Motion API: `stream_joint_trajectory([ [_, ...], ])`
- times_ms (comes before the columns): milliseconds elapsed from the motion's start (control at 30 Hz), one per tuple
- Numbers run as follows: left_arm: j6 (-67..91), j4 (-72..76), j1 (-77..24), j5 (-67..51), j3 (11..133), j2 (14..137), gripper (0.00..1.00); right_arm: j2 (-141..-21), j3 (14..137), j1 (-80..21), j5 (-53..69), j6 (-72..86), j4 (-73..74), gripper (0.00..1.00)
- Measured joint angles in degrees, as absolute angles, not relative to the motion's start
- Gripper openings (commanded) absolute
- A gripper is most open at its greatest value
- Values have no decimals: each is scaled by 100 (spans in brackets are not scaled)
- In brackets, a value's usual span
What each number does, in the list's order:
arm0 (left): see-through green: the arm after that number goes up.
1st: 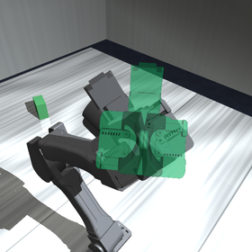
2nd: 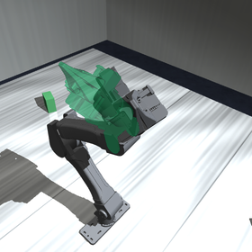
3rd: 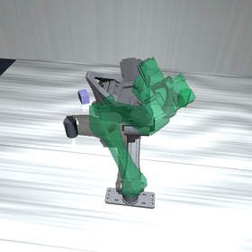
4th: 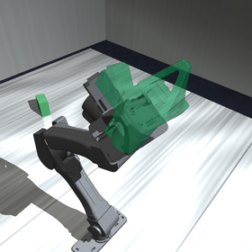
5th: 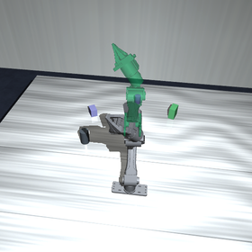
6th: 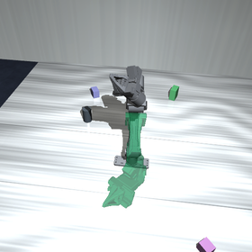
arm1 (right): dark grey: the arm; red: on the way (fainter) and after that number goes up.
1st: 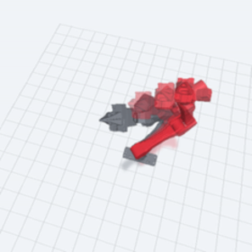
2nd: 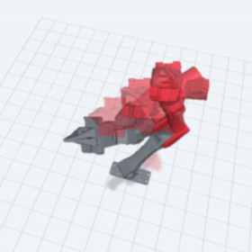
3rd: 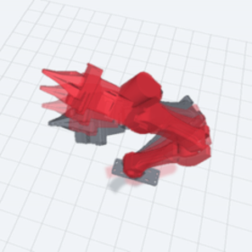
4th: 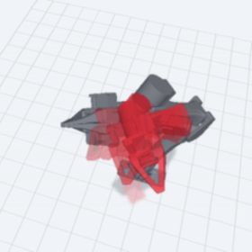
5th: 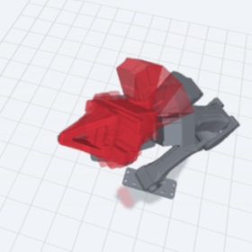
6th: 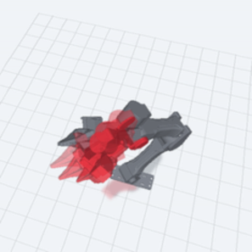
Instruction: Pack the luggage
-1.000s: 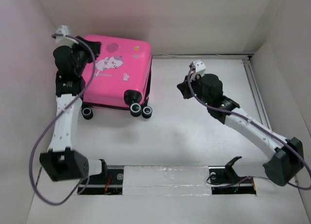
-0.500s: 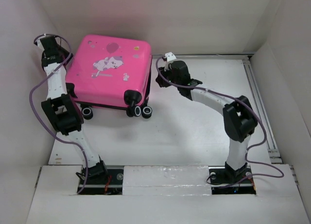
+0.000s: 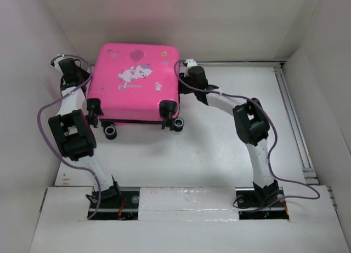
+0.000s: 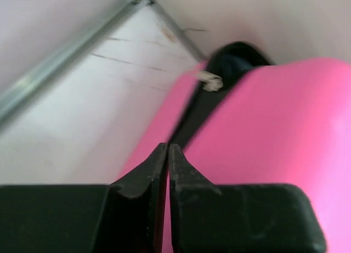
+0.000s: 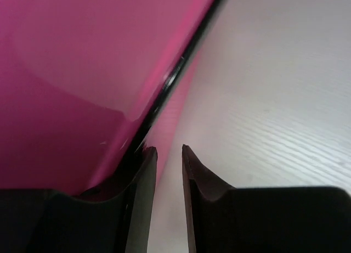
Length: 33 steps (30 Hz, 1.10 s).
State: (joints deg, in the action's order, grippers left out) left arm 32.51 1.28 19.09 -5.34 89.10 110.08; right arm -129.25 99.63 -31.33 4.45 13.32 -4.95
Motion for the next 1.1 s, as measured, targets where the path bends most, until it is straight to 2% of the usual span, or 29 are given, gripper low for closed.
stream_joint_trajectory([
  [100,3472,760,1535,-255,7896,10259,1,-12682,9555,-2950,233,1350,-690,32],
  [233,3769,1820,530,137,6834,9271,1,-11432,7797,-2801,-150,1302,-989,32],
  [400,4086,2021,-2021,-497,6075,8628,1,-9767,6466,-2556,-95,1308,-902,32],
  [467,4189,2145,-2823,-561,5944,8512,2,-9292,6348,-2237,82,1291,-897,37],
  [567,4351,2093,-3437,-696,5754,8259,15,-8742,6342,-1382,279,1199,-827,40],
  [600,4390,2027,-3562,-729,5725,8187,24,-8584,6351,-1094,305,1177,-753,43],
  [667,4359,1872,-3708,-746,5758,8077,34,-8287,6351,-611,338,1164,-574,46],
  [700,4303,1632,-3752,-661,5902,8023,43,-8143,6346,-515,349,1173,-508,47],
  [800,4036,1129,-3651,-163,6401,8018,44,-7671,6296,-727,478,1188,-427,47],
  [867,3962,1070,-3299,139,6720,7990,44,-7461,6261,-1125,545,1186,-436,39],
  [900,3962,1155,-3009,270,6799,7950,43,-7395,6224,-1326,563,1181,-467,23],
  [967,4007,1291,-2257,578,6840,7896,34,-7321,6077,-1660,659,1184,-482,9],
  [1000,4075,1310,-1798,646,6851,7913,30,-7317,5992,-1758,672,1188,-471,5],
  [1033,4121,1302,-1358,674,6877,7983,15,-7334,5909,-1798,666,1203,-456,4],
  [1100,4248,1138,-454,731,7116,8326,2,-7446,5784,-1800,609,1243,-443,4],
])
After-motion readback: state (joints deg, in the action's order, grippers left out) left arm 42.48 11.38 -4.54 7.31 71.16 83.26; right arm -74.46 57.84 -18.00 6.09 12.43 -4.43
